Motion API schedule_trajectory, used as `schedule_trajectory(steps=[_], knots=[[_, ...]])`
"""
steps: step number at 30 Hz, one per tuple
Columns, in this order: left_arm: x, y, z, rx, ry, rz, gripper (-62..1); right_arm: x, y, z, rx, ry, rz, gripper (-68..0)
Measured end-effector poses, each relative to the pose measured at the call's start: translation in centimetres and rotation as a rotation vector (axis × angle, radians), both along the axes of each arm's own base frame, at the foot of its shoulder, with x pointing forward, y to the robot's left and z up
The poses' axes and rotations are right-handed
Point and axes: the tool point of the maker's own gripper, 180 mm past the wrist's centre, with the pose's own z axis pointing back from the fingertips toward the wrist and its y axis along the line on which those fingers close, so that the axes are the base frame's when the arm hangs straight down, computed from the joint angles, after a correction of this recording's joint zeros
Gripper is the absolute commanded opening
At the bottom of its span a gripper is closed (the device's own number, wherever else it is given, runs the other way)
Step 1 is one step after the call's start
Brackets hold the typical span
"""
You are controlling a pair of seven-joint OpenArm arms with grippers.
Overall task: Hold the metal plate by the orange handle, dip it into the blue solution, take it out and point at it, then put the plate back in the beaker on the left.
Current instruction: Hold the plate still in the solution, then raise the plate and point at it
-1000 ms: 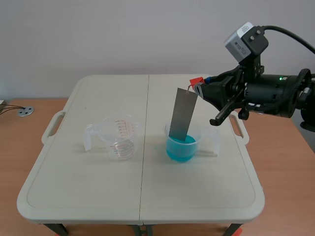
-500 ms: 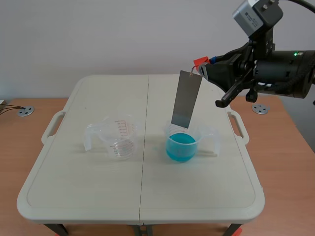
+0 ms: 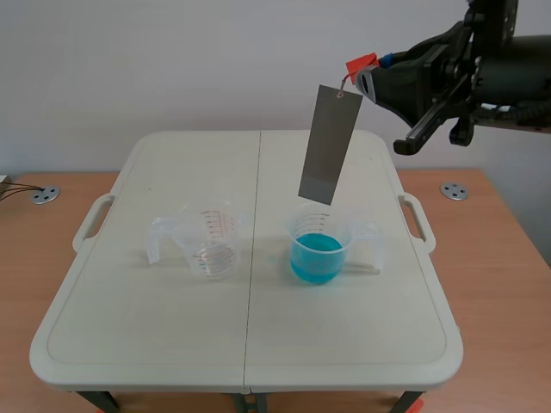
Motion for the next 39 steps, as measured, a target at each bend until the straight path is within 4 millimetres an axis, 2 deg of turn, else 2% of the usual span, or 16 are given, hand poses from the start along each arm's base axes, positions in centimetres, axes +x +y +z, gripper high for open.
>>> schedule_trajectory(steps=[5, 11, 14, 19, 25, 28, 34, 39], knots=[[7.1, 0.5, 2.9, 0.031, -0.164, -0.081, -59.5, -0.4, 0.2, 1.5, 0.002, -0.022, 0.006, -66.2], [12.6, -1.5, 5.9, -0.028, -0.303, -0.147, -59.5, -0.6, -0.1, 2.2, 0.018, -0.026, 0.003, -66.2], [14.2, -3.8, 6.3, -0.072, -0.334, -0.197, -59.5, -0.6, -0.1, 2.2, 0.019, -0.021, 0.002, -66.2], [16.2, -9.1, 6.7, -0.162, -0.373, -0.301, -59.5, -0.6, -0.1, 2.2, 0.021, -0.019, 0.002, -66.2], [20.3, -14.7, 9.6, -0.274, -0.499, -0.354, -59.5, -0.6, -0.1, 2.1, 0.018, -0.017, 0.002, -66.2], [22.0, -16.9, 10.2, -0.298, -0.536, -0.366, -59.5, -0.6, -0.1, 2.2, 0.021, -0.016, 0.003, -66.2], [23.3, -21.4, 9.2, -0.334, -0.528, -0.416, -59.5, -0.6, -0.1, 2.2, 0.025, -0.012, 0.005, -66.2], [24.2, -23.7, 8.6, -0.346, -0.519, -0.441, -59.5, -0.7, 0.0, 2.1, 0.028, -0.002, 0.007, -66.2]])
